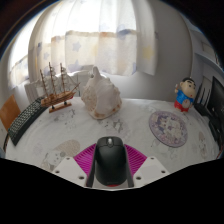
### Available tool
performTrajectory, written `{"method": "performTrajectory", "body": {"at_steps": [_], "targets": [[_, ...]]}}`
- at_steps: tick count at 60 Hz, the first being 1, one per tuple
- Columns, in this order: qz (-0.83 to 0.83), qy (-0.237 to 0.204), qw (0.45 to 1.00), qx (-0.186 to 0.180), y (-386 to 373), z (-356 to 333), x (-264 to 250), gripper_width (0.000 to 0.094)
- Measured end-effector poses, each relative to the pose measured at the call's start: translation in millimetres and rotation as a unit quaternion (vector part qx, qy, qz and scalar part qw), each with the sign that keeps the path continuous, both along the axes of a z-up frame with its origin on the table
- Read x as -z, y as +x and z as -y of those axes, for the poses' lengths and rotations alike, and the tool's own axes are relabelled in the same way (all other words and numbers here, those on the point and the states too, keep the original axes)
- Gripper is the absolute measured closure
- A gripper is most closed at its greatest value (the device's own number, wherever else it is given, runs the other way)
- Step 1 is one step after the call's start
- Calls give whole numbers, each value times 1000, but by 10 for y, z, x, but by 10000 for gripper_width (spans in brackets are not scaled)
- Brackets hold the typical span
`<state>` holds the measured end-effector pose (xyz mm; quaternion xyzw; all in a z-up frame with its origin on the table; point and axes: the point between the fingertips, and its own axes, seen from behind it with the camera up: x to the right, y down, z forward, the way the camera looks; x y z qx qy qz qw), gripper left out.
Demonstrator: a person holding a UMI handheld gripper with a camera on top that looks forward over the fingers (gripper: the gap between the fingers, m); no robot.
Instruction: Arrange mouse
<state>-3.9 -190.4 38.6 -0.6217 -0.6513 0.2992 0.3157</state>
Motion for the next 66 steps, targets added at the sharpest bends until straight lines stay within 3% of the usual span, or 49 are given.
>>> {"method": "performTrajectory", "body": {"at_steps": [9,16,21,28,37,42,48,57,66], "targets": [[-54,-8,998,24,-394,-613,-877,476],[-84,10,996,37,-807,-1369,-1193,475],[-73,20,996,50,-1090,-1917,-979,476],[-33,24,997,60,-1336,-2482,-287,477],[10,-1,998,58,-1390,-2734,378,462],[16,-14,998,51,-1382,-2784,443,365],[24,-8,998,62,-1298,-2908,318,80],[61,-33,995,66,-752,-2877,-258,84],[79,-20,996,35,79,-2779,-932,83]]}}
